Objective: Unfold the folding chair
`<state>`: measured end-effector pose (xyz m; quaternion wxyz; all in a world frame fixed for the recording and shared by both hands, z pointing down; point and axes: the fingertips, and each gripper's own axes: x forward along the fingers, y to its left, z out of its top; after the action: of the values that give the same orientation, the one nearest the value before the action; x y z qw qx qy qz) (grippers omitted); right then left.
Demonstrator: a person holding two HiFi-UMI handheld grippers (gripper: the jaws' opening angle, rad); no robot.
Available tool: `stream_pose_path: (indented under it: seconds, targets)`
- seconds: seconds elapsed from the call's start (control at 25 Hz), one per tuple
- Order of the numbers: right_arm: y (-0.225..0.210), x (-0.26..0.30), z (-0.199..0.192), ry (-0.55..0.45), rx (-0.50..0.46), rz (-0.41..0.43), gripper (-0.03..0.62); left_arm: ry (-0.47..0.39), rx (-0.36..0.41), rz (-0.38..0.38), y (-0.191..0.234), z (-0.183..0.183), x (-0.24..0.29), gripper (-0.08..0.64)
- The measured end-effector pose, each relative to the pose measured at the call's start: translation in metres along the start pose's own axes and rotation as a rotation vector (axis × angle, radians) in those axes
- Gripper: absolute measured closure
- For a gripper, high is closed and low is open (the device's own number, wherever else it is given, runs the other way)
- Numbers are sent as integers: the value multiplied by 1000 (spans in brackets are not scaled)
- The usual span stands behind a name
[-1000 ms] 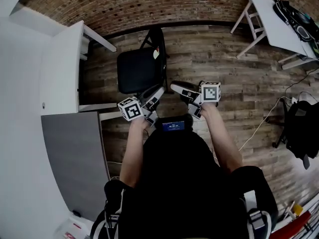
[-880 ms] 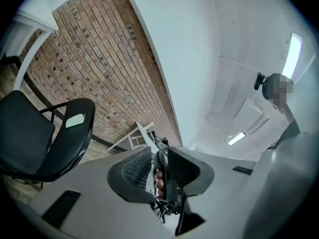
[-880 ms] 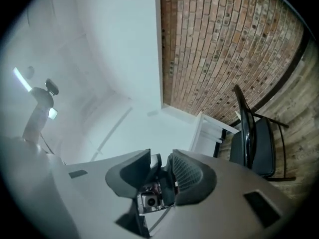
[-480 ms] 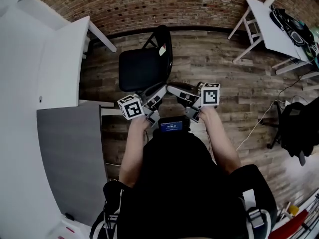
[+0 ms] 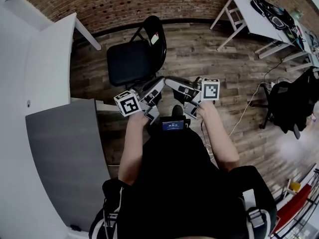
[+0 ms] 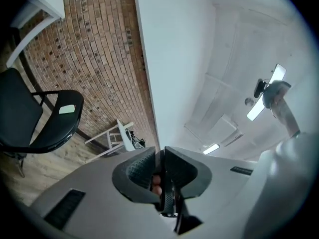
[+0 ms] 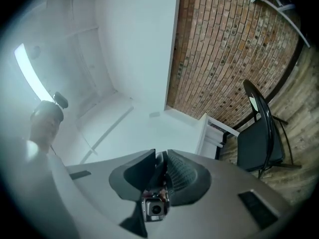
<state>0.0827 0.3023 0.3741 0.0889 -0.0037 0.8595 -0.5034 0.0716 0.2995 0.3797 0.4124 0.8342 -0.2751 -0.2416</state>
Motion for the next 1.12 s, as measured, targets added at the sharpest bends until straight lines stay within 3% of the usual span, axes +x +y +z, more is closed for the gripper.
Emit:
stream_pose_path:
  seconds: [0.16, 0.56, 1.12]
  targets:
    - [8, 8, 7, 15, -16, -20, 511, -31, -23, -27, -6, 10, 1, 499]
    - [44, 9, 19, -24, -92, 47, 512, -67, 41, -62, -39, 22, 3, 508]
    - [32, -7, 15, -65, -40, 60, 514, -23, 28, -34, -33, 8, 12, 508]
